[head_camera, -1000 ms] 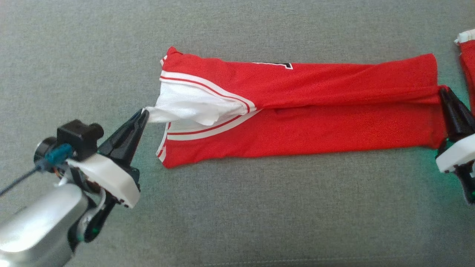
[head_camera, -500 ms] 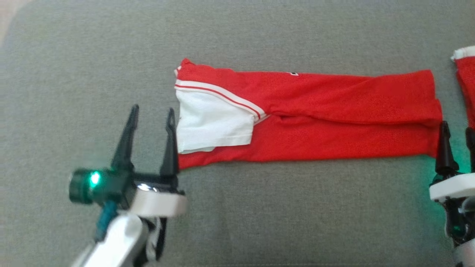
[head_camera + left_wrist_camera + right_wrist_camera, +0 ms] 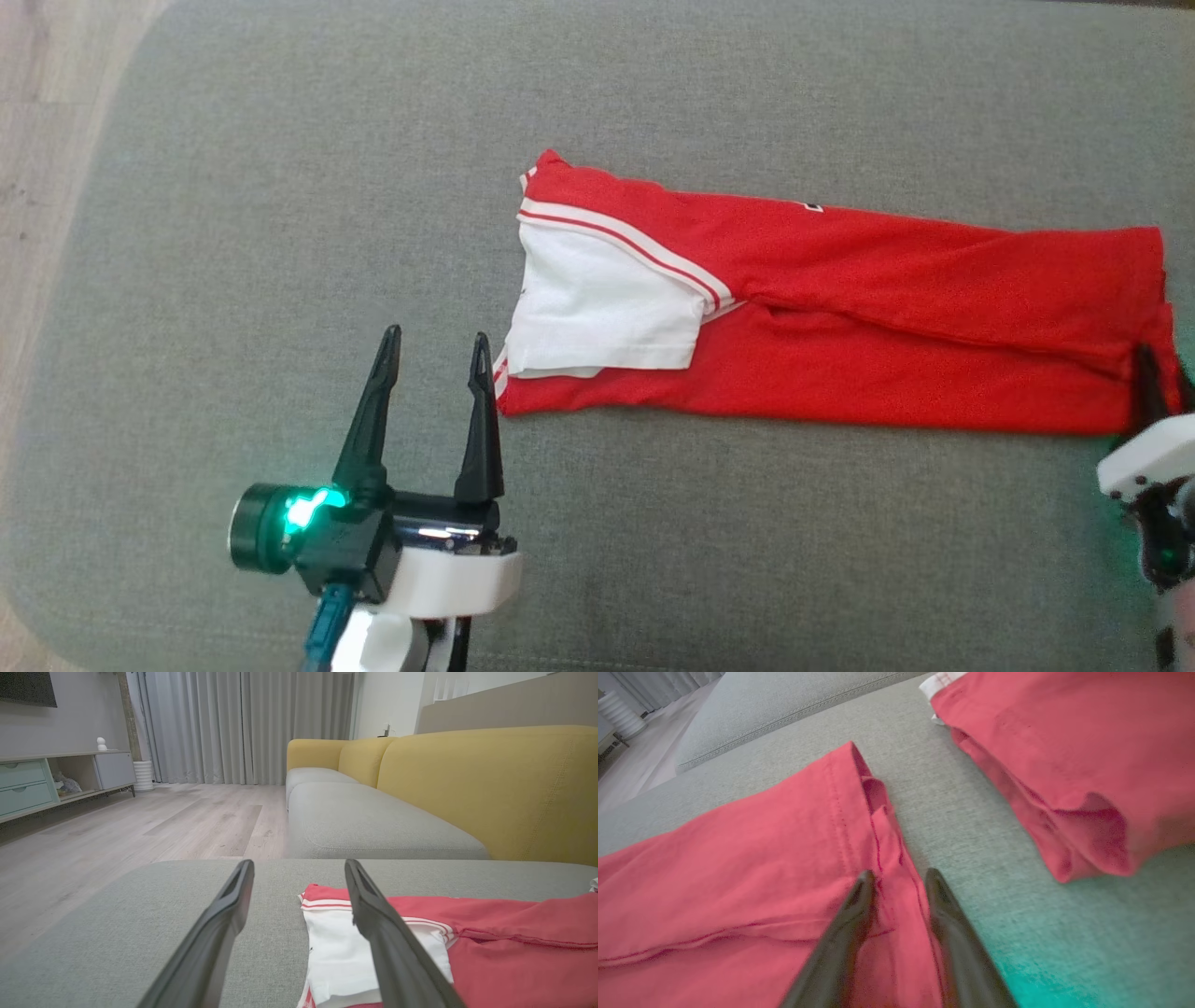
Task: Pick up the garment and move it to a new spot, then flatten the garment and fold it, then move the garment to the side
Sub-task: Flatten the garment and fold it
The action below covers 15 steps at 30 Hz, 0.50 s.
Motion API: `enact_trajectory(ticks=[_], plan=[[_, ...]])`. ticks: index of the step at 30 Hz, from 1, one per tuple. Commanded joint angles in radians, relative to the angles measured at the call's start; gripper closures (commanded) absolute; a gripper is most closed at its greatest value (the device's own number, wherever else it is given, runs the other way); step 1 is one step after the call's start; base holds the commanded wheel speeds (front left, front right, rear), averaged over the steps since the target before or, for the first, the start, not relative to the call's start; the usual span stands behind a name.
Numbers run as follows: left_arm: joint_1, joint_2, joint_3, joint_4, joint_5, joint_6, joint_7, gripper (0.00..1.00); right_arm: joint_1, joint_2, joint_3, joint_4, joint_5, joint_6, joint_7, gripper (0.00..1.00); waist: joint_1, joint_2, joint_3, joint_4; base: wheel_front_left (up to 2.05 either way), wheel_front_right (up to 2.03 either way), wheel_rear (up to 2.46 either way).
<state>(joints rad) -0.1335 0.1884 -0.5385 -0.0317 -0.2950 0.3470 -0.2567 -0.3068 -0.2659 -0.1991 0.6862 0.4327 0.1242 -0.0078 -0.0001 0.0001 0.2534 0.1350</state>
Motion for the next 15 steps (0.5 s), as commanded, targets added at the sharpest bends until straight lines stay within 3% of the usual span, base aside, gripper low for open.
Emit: enact_trajectory(ticks=[1,7,15], plan=[[-0.005,-0.007,0.048,-0.024,0.015,-0.009,-0.005,0.00,-0.012,-0.008,0.029,-0.006,0.003,0.007,0.017,1.00,0.0001,-0.0001,-0.007,0.006,0.00,0.00,0.00],[0.029,-0.043,0.107,-0.014,0.059,-0.054,-0.005,0.00,-0.003,-0.040,0.042,-0.033,0.026,0.007,-0.017,1.00,0.0001,-0.0001,-0.042,0.002,0.00,0.00,0.00],[0.066,-0.072,0.160,-0.005,0.099,-0.102,-0.005,0.00,-0.007,-0.184,0.029,-0.196,0.073,0.007,0.066,1.00,0.0001,-0.0001,-0.076,-0.031,0.00,0.00,0.00]])
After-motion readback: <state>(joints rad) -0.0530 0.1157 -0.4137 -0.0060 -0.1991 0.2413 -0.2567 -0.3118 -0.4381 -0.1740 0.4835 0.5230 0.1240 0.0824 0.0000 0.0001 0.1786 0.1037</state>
